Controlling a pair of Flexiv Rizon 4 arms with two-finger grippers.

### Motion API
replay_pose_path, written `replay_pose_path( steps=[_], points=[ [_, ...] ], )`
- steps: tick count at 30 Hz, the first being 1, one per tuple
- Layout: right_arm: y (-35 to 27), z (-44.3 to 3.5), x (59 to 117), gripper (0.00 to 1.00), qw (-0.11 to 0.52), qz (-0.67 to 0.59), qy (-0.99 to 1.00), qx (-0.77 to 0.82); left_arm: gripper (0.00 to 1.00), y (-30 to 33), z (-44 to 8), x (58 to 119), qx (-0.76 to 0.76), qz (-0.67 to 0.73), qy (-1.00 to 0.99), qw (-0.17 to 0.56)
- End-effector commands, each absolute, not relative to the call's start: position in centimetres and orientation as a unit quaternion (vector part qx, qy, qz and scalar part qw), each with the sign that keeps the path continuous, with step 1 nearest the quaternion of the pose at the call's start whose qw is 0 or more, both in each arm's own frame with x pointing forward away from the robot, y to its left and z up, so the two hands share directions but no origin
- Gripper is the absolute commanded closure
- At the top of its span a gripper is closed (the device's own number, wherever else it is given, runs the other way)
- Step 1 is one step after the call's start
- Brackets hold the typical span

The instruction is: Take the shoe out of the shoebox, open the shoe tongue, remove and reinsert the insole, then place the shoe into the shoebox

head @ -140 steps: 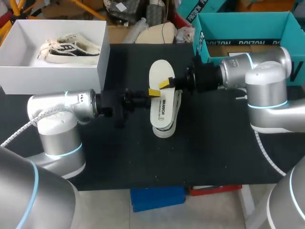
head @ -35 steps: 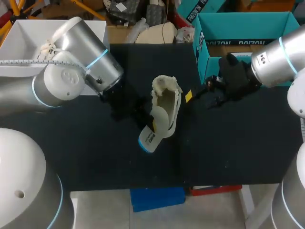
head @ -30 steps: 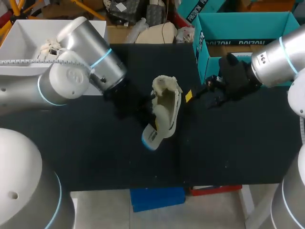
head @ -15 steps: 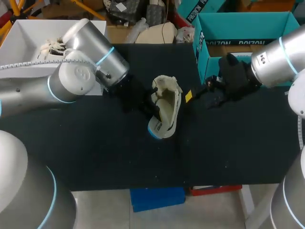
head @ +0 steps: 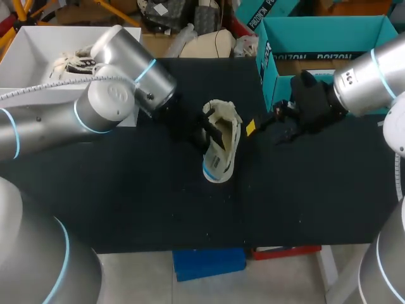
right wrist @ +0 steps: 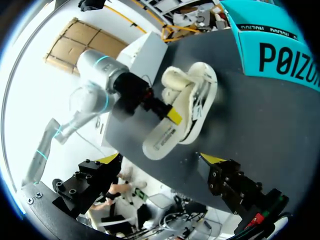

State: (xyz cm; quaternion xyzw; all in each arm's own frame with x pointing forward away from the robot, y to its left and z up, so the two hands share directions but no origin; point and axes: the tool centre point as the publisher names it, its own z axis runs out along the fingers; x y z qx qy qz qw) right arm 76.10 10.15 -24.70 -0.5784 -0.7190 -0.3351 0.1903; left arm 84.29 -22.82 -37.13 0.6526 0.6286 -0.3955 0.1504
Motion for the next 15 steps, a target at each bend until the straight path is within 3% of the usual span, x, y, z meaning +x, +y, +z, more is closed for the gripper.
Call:
replay_pose_path(
  steps=[1,6,10,11,13,15],
  points=[
    [10.2,-24.7,76.1,0.00,0.190,-0.334,-0.719,-0.579,0.15,-21.5,-35.7,82.9,0.659,-0.380,0.632,0.148],
    [10.2,-24.7,76.1,0.00,0.190,-0.334,-0.719,-0.579,0.13,-20.5,-34.7,80.9,0.664,-0.378,0.631,0.137],
    [10.2,-24.7,76.1,0.00,0.190,-0.334,-0.719,-0.579,0.20,-20.2,-33.9,79.4,0.665,-0.383,0.626,0.139],
    [10.2,-24.7,76.1,0.00,0.190,-0.334,-0.719,-0.579,0.25,-20.1,-33.8,78.9,0.666,-0.384,0.624,0.138],
    [10.2,-24.7,76.1,0.00,0.190,-0.334,-0.719,-0.579,0.47,-20.0,-33.6,78.1,0.669,-0.385,0.622,0.134],
    [10.2,-24.7,76.1,0.00,0.190,-0.334,-0.719,-0.579,0.54,-19.7,-33.5,77.5,0.670,-0.383,0.622,0.131]
  ],
)
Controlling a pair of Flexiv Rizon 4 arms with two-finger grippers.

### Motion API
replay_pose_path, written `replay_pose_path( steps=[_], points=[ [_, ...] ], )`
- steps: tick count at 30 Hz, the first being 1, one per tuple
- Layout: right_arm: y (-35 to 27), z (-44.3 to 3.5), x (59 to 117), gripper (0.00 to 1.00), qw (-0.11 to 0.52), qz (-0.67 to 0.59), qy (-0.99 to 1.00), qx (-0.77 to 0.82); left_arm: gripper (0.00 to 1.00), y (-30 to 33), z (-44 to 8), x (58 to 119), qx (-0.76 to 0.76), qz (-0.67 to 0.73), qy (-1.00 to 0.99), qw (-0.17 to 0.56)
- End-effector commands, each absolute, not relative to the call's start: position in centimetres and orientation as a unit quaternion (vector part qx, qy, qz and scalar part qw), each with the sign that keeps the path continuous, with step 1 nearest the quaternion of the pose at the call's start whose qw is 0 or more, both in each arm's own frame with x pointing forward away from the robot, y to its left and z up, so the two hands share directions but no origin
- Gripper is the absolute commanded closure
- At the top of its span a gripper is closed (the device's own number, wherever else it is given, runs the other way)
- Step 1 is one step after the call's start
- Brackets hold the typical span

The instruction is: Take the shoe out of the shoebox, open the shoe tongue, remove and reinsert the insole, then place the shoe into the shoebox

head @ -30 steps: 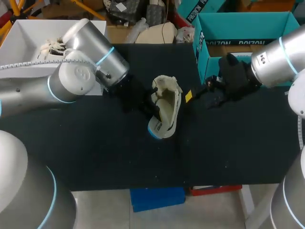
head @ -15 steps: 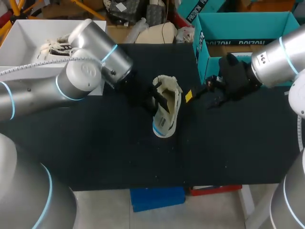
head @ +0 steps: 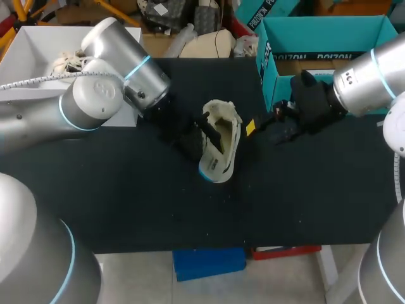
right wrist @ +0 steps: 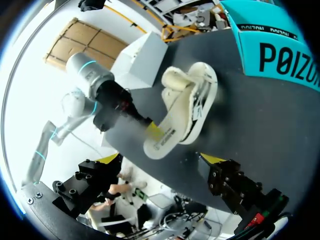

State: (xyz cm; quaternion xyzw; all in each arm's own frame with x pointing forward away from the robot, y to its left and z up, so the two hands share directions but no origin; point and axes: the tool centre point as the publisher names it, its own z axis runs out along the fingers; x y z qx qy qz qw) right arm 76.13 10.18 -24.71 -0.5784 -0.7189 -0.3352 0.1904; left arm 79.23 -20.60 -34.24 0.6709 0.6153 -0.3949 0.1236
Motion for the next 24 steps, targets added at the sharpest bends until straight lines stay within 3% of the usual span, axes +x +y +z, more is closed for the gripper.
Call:
replay_pose_path(
  steps=[1,4,8,24],
  points=[
    [10.2,-24.7,76.1,0.00,0.190,-0.334,-0.719,-0.579,0.57,-19.6,-33.5,77.3,0.670,-0.382,0.623,0.129],
    [10.2,-24.7,76.1,0.00,0.190,-0.334,-0.719,-0.579,0.63,-18.9,-34.0,76.5,0.671,-0.375,0.630,0.106],
    [10.2,-24.7,76.1,0.00,0.190,-0.334,-0.719,-0.579,1.00,-18.4,-34.8,76.0,0.671,-0.372,0.637,0.080],
    [10.2,-24.7,76.1,0.00,0.190,-0.334,-0.719,-0.579,1.00,-19.4,-36.4,80.0,0.653,-0.402,0.633,0.103]
  ],
)
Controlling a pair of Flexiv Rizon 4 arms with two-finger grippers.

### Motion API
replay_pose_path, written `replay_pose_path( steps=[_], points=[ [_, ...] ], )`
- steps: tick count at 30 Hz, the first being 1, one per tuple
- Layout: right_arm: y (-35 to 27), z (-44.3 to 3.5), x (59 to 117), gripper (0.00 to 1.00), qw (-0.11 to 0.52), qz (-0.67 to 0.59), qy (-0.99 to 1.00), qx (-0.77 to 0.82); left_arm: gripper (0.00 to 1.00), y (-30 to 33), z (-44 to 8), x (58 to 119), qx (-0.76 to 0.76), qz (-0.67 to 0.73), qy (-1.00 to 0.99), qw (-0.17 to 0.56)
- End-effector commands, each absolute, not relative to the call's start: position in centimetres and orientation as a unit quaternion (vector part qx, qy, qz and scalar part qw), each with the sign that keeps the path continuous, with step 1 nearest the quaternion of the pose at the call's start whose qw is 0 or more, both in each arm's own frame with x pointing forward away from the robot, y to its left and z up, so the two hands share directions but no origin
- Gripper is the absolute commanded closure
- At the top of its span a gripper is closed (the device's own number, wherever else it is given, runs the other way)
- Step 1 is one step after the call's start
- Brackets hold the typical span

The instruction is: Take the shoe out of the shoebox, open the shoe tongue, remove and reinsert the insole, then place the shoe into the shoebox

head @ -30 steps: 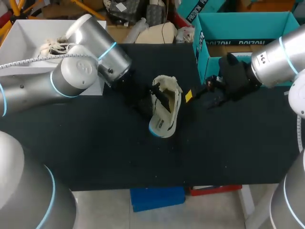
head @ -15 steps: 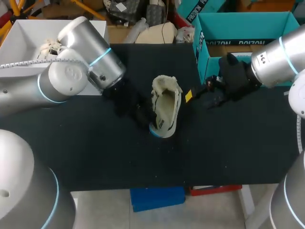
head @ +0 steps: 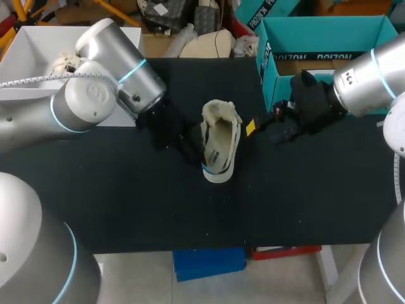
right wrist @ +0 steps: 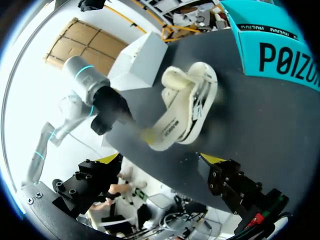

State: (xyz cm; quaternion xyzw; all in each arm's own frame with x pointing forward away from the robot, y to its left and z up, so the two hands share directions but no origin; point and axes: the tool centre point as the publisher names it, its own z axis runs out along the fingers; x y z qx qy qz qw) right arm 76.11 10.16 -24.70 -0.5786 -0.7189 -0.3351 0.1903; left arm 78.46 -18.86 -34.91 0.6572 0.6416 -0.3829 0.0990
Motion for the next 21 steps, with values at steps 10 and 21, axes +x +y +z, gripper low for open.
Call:
replay_pose_path(
  steps=[10,21],
  points=[
    [10.2,-24.7,76.1,0.00,0.190,-0.334,-0.719,-0.579,1.00,-20.7,-37.8,83.2,0.637,-0.411,0.636,0.142],
    [10.2,-24.7,76.1,0.00,0.190,-0.334,-0.719,-0.579,1.00,-21.2,-37.7,83.5,0.639,-0.402,0.639,0.148]
  ],
)
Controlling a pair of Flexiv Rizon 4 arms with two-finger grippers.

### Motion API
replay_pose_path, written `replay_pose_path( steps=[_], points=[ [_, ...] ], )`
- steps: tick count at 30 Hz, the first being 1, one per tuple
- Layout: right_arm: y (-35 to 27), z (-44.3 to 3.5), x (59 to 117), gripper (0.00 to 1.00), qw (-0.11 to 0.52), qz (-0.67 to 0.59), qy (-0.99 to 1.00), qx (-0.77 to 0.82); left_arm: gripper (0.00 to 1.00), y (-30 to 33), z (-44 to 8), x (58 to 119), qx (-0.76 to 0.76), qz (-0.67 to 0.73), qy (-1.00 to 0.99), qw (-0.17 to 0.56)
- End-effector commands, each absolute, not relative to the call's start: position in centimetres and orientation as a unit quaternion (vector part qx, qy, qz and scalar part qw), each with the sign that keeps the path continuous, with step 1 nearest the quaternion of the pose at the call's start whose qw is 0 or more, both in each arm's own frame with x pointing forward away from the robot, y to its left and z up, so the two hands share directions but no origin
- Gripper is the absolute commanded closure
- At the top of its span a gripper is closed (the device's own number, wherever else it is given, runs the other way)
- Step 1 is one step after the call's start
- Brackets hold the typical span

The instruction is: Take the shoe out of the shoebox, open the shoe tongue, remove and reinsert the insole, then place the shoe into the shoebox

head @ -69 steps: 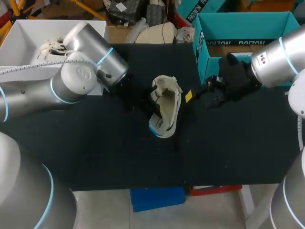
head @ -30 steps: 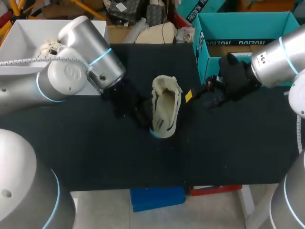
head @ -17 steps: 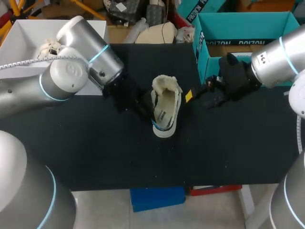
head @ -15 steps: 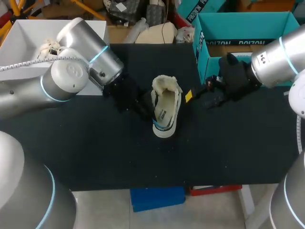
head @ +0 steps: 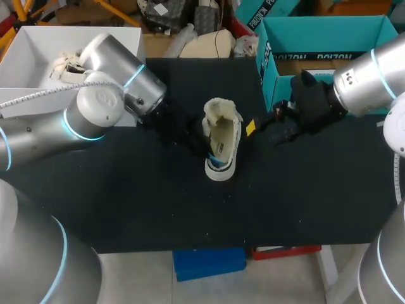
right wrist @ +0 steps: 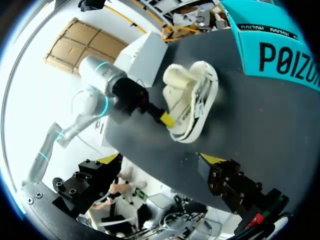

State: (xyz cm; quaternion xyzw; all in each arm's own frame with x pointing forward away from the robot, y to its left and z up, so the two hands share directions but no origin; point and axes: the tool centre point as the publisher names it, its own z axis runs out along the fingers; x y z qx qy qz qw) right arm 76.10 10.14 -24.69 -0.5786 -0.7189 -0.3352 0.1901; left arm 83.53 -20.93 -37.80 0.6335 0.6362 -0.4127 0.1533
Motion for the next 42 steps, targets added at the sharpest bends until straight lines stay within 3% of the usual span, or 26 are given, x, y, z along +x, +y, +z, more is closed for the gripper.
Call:
replay_pose_path(
  steps=[1,24,28,30,31,38,42],
  points=[
    [10.2,-24.7,76.1,0.00,0.190,-0.334,-0.719,-0.579,1.00,-21.2,-37.7,83.3,0.642,-0.398,0.639,0.144],
    [10.2,-24.7,76.1,0.00,0.190,-0.334,-0.719,-0.579,1.00,-21.5,-40.5,83.1,0.697,-0.271,0.662,0.051],
    [10.2,-24.7,76.1,0.00,0.190,-0.334,-0.719,-0.579,0.85,-21.4,-40.2,82.9,0.689,-0.286,0.663,0.055],
    [10.2,-24.7,76.1,0.00,0.190,-0.334,-0.719,-0.579,0.51,-21.3,-39.8,82.8,0.686,-0.294,0.663,0.063],
    [10.2,-24.7,76.1,0.00,0.190,-0.334,-0.719,-0.579,0.00,-21.3,-39.3,82.8,0.684,-0.300,0.662,0.068],
    [10.2,-24.7,76.1,0.00,0.190,-0.334,-0.719,-0.579,0.00,-20.2,-36.4,83.0,0.671,-0.320,0.661,0.101],
    [10.2,-24.7,76.1,0.00,0.190,-0.334,-0.719,-0.579,0.00,-20.0,-34.7,83.8,0.652,-0.301,0.676,0.167]
  ],
)
